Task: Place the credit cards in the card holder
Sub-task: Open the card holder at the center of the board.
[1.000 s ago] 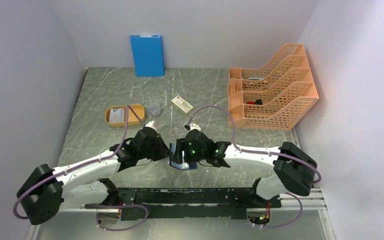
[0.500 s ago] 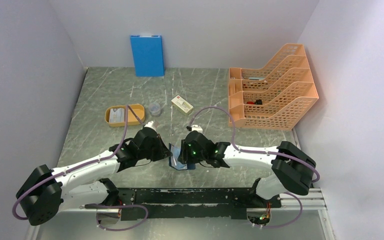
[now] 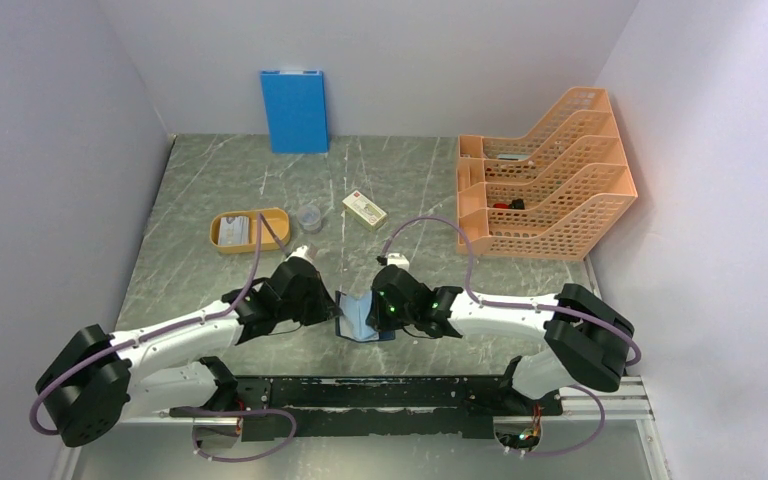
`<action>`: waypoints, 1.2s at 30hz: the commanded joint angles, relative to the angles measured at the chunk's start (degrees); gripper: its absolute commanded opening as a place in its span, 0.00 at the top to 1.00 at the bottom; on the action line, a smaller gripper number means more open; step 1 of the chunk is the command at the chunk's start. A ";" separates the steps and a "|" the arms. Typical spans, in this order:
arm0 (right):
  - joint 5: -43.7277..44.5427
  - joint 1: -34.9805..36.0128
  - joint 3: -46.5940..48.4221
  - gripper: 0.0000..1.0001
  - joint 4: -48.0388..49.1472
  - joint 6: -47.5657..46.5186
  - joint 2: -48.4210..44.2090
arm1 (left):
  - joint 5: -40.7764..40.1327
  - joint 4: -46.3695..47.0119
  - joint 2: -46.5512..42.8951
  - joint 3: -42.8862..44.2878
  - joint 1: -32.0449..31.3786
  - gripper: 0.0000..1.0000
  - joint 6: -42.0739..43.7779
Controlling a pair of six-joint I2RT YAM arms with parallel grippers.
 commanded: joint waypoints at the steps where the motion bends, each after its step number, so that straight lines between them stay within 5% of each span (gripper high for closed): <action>1: 0.97 -0.20 0.18 1.00 -0.03 -0.39 -0.62 | -2.24 -1.13 0.90 0.86 -0.39 0.95 2.84; 8: 3.35 -0.22 0.96 1.00 -3.30 -1.22 -1.49 | -5.84 -8.10 -1.95 5.18 -0.34 0.54 9.18; 12: 3.20 -0.20 1.50 1.00 -3.58 -1.41 -0.82 | -8.90 -13.07 -4.49 8.60 -0.37 0.45 10.96; 26: 2.69 -0.12 3.57 1.00 -3.22 -1.09 1.06 | 7.55 11.26 0.00 6.68 -2.00 0.54 6.41; 36: -1.55 -0.04 4.02 1.00 1.61 -2.87 1.33 | -1.10 2.05 1.01 6.39 -3.47 0.70 4.36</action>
